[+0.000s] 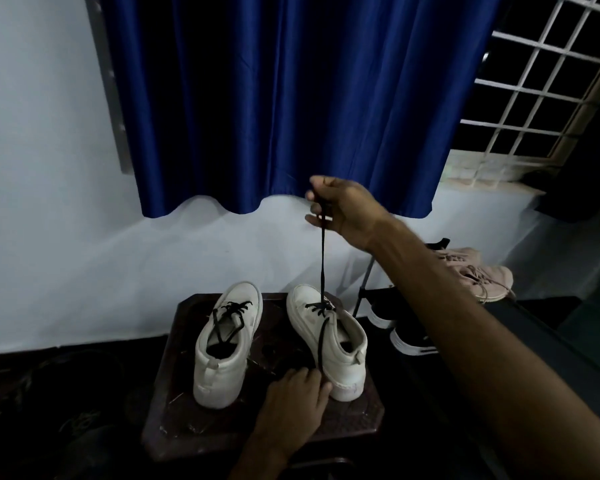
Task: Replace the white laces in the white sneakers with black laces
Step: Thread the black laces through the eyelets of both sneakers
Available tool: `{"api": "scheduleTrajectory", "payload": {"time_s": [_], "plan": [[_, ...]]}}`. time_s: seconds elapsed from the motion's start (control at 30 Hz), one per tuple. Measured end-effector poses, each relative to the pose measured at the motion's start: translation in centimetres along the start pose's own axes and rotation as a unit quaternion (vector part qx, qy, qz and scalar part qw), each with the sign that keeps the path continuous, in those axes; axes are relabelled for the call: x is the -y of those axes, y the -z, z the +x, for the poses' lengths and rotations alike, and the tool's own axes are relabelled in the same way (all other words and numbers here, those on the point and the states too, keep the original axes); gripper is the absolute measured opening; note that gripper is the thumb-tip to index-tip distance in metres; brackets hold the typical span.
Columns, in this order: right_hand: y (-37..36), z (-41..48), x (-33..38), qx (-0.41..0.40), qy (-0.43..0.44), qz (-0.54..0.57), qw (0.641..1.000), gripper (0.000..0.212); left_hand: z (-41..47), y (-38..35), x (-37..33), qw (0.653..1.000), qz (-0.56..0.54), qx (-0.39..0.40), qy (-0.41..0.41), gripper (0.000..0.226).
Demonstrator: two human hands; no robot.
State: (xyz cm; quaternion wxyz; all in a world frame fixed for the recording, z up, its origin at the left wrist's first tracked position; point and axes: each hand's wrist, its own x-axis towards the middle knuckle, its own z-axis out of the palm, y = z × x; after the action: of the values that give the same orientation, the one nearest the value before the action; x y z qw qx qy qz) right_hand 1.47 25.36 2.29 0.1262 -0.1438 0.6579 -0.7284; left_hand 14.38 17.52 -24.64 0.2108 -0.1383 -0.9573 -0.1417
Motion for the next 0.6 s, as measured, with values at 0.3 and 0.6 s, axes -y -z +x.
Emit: {"api": "scheduleTrajectory", "payload": {"time_s": [0.3, 0.6], "plan": [[-1.7, -1.8, 1.2, 0.043, 0.051, -0.189, 0.98, 0.011, 13.0, 13.8, 2.7, 0.787, -0.52, -0.111, 0.315, 0.053], [-1.2, -4.0, -4.0, 0.118, 0.012, -0.238, 0.964, 0.006, 19.9, 18.9, 6.3, 0.551, -0.771, 0.021, 0.319, 0.036]]}}
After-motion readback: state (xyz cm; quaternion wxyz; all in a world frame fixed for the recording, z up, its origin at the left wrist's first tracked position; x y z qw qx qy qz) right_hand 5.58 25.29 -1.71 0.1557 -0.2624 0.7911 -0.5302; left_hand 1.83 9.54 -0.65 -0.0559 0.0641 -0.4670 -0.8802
